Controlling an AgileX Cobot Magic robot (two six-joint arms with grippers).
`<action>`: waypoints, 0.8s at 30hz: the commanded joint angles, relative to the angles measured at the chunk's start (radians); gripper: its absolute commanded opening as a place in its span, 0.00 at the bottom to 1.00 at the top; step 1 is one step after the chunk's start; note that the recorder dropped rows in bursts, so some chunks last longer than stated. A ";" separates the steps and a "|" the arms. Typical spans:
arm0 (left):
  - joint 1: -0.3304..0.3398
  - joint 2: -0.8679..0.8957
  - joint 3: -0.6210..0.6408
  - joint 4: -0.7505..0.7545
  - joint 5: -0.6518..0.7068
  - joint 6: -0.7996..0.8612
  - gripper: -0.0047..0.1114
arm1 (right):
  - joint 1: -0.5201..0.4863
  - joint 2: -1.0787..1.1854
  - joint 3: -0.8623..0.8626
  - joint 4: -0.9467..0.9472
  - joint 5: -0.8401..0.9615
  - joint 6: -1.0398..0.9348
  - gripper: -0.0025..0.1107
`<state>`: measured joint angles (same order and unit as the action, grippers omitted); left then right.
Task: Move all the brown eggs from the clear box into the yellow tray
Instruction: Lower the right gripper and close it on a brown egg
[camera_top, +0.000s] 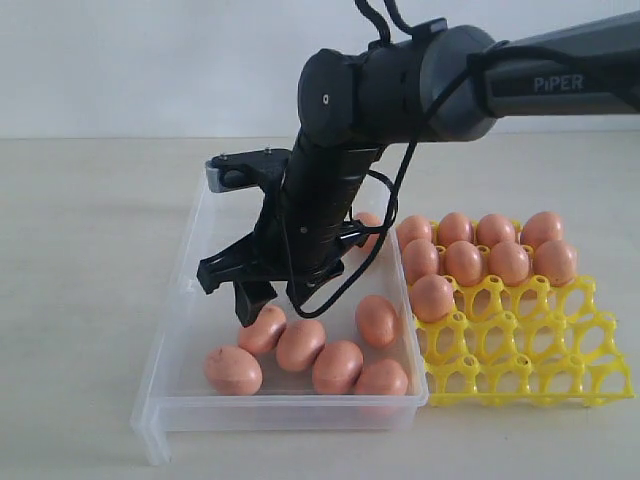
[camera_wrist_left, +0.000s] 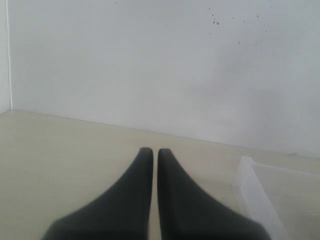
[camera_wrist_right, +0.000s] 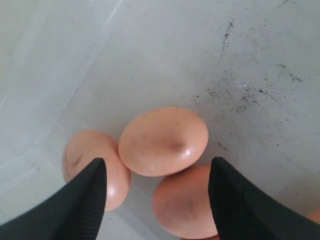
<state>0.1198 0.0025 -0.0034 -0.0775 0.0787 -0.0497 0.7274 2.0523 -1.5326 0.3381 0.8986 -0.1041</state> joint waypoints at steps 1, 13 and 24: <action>-0.002 -0.002 0.003 -0.009 -0.003 -0.009 0.07 | 0.001 -0.002 -0.005 0.009 0.004 0.006 0.50; -0.002 -0.002 0.003 -0.009 -0.003 -0.009 0.07 | 0.001 0.054 -0.005 0.076 0.011 0.025 0.50; -0.002 -0.002 0.003 -0.009 0.001 -0.009 0.07 | 0.001 0.074 -0.005 0.080 -0.116 -0.009 0.50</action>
<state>0.1198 0.0025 -0.0034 -0.0775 0.0787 -0.0497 0.7274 2.1267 -1.5340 0.4237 0.8124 -0.0821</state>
